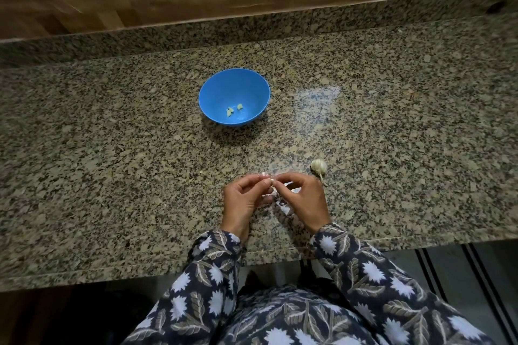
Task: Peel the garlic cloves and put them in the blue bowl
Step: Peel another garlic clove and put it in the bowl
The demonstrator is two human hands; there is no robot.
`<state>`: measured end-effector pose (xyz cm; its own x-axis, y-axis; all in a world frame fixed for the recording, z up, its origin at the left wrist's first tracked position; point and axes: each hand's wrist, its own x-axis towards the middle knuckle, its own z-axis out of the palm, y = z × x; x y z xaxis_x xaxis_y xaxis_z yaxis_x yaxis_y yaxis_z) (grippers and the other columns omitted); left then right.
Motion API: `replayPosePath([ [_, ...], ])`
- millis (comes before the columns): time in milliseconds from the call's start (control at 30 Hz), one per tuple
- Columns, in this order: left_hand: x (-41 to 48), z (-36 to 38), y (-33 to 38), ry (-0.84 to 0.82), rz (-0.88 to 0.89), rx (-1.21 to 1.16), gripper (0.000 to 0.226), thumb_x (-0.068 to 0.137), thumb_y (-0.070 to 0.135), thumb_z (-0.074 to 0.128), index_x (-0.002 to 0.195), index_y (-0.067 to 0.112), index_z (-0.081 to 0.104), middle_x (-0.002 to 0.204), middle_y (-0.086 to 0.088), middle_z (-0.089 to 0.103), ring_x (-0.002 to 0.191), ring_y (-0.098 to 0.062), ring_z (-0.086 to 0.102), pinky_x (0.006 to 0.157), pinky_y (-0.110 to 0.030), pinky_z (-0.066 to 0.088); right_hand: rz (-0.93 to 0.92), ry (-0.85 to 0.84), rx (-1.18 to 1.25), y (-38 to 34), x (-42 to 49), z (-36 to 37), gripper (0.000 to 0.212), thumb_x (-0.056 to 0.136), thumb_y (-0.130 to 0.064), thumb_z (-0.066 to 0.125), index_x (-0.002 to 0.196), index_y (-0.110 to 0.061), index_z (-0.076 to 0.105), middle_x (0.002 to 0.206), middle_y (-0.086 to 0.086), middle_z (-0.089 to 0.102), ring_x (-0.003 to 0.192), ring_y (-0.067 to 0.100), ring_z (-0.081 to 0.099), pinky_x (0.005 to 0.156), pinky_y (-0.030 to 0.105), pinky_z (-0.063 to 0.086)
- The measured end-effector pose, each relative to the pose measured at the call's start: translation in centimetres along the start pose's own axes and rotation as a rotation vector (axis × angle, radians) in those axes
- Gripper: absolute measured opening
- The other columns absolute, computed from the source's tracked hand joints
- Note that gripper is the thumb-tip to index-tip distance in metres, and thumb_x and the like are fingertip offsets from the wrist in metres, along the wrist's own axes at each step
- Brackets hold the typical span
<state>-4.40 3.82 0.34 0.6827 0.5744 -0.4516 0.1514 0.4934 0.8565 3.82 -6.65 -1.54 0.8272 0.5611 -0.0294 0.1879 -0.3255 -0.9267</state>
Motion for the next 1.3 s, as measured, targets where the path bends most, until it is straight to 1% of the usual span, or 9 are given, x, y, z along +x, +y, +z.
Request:
replayPosePath([
  [133,-0.11,0.02,0.20,0.015,0.055,0.143,0.014,0.079,-0.002,0.067,0.093,-0.002,0.068,0.088,-0.013,0.071,0.073,-0.018,0.069,0.061,-0.019,0.055,-0.041,0.005,-0.087,-0.27,-0.11,-0.11,0.013,0.082,-0.022,0.068,0.090,-0.014,0.074,0.083,-0.004,0.071,0.065,0.004,0.062,0.062,0.024,0.054],
  [267,-0.13,-0.25,0.14,0.012,0.106,0.215,0.012,0.079,-0.001,0.068,0.091,0.001,0.069,0.088,-0.013,0.071,0.074,-0.019,0.069,0.062,-0.020,0.054,-0.093,0.023,-0.183,-0.12,-0.09,-0.03,0.014,0.082,-0.022,0.067,0.090,-0.014,0.074,0.085,-0.001,0.072,0.067,0.011,0.063,0.063,0.034,0.054],
  [367,-0.18,-0.27,0.16,0.001,0.143,0.242,0.012,0.078,-0.002,0.069,0.088,0.005,0.070,0.087,-0.011,0.071,0.077,-0.018,0.070,0.064,-0.020,0.055,-0.098,0.009,-0.201,-0.03,-0.10,-0.12,0.015,0.082,-0.022,0.067,0.091,-0.013,0.074,0.086,-0.001,0.072,0.070,0.012,0.065,0.065,0.036,0.055],
  [567,-0.24,-0.37,0.12,0.006,0.127,0.157,0.016,0.078,-0.004,0.068,0.092,0.004,0.069,0.087,-0.009,0.072,0.078,-0.018,0.070,0.065,-0.021,0.056,0.057,-0.049,0.071,-0.06,-0.08,-0.11,0.010,0.085,-0.020,0.064,0.090,-0.016,0.071,0.084,-0.005,0.070,0.077,0.009,0.066,0.072,0.035,0.056],
  [667,-0.28,-0.43,0.11,-0.009,0.134,0.151,0.021,0.076,-0.004,0.068,0.096,0.003,0.068,0.091,-0.009,0.072,0.084,-0.019,0.070,0.070,-0.023,0.056,0.017,-0.078,0.092,-0.11,-0.14,-0.13,0.010,0.081,-0.021,0.068,0.091,-0.021,0.070,0.088,-0.007,0.070,0.081,0.005,0.066,0.070,0.033,0.057],
  [867,-0.25,-0.81,0.22,-0.021,0.129,0.135,0.019,0.075,-0.008,0.068,0.092,0.001,0.069,0.091,-0.012,0.072,0.083,-0.019,0.070,0.069,-0.022,0.056,-0.002,-0.084,0.108,-0.59,-0.14,-0.25,0.009,0.081,-0.011,0.069,0.089,-0.013,0.072,0.079,-0.010,0.068,0.066,0.003,0.065,0.054,0.013,0.049],
  [1000,-0.24,-0.83,0.33,-0.022,0.131,0.139,0.018,0.074,-0.006,0.069,0.092,-0.001,0.070,0.090,-0.013,0.072,0.081,-0.019,0.070,0.067,-0.021,0.056,0.014,-0.095,0.144,-0.69,-0.20,-0.32,0.008,0.081,-0.009,0.069,0.088,-0.011,0.072,0.075,-0.011,0.067,0.063,0.006,0.066,0.053,0.015,0.051],
  [1233,-0.29,-0.81,0.10,-0.028,0.156,0.179,0.017,0.075,-0.006,0.069,0.090,0.001,0.070,0.085,-0.008,0.073,0.080,-0.017,0.070,0.067,-0.020,0.055,0.069,-0.103,0.158,-0.46,-0.05,-0.36,0.008,0.082,-0.009,0.067,0.088,-0.008,0.072,0.073,-0.001,0.069,0.061,0.009,0.066,0.049,0.016,0.050],
  [1300,-0.38,-0.64,0.15,-0.032,0.154,0.167,0.016,0.075,-0.006,0.069,0.090,0.002,0.070,0.084,-0.008,0.073,0.078,-0.016,0.070,0.065,-0.020,0.055,0.083,-0.091,0.178,-0.52,-0.04,-0.33,0.006,0.082,-0.010,0.067,0.087,-0.009,0.071,0.074,0.003,0.070,0.063,0.014,0.067,0.049,0.018,0.050],
])
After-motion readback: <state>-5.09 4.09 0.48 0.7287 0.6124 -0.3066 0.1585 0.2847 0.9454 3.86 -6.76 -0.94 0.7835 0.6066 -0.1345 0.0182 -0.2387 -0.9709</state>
